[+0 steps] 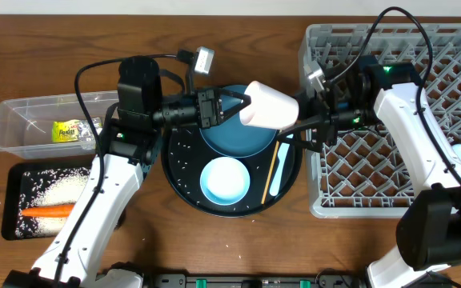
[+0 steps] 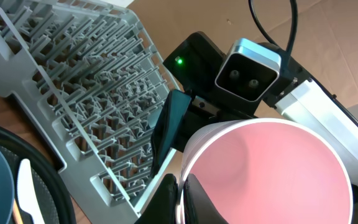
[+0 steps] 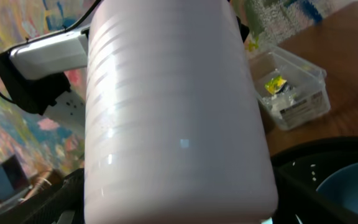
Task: Sort waste into correct bins and load items into the dishwasher rack
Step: 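Close the right gripper on the pink cup bottom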
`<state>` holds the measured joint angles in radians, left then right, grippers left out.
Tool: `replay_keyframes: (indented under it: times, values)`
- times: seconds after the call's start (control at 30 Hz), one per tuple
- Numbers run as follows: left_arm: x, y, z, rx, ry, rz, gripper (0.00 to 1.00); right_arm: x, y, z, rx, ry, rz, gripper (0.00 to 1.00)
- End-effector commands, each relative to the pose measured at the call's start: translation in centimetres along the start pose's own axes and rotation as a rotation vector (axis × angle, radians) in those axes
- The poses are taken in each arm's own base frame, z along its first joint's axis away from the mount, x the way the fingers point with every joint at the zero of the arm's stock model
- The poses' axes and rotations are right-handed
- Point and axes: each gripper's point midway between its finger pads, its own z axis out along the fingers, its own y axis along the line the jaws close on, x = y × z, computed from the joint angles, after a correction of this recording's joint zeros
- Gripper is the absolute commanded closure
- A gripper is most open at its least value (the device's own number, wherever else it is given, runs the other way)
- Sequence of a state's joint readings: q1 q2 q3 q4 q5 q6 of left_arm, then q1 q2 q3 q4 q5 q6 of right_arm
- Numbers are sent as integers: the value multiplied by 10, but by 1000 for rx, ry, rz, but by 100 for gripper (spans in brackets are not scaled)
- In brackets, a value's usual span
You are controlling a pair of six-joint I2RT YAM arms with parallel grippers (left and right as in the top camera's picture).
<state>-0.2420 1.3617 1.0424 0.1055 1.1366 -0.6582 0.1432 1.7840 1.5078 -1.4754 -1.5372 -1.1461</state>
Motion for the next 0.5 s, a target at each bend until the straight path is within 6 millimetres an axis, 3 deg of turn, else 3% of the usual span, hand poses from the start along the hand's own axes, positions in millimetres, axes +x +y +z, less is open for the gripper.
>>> replay_keyframes:
  times: [0.0, 0.17, 0.47]
  values:
    - [-1, -2, -1, 15, 9, -7, 94, -7, 8, -2, -3, -24, -122, 16]
    - [-1, -2, -1, 15, 9, -7, 94, -8, 7, -2, -2, -25, -205, 25]
    - [-1, -2, -1, 15, 8, -7, 94, -15, 4, -2, -1, -25, -277, 26]
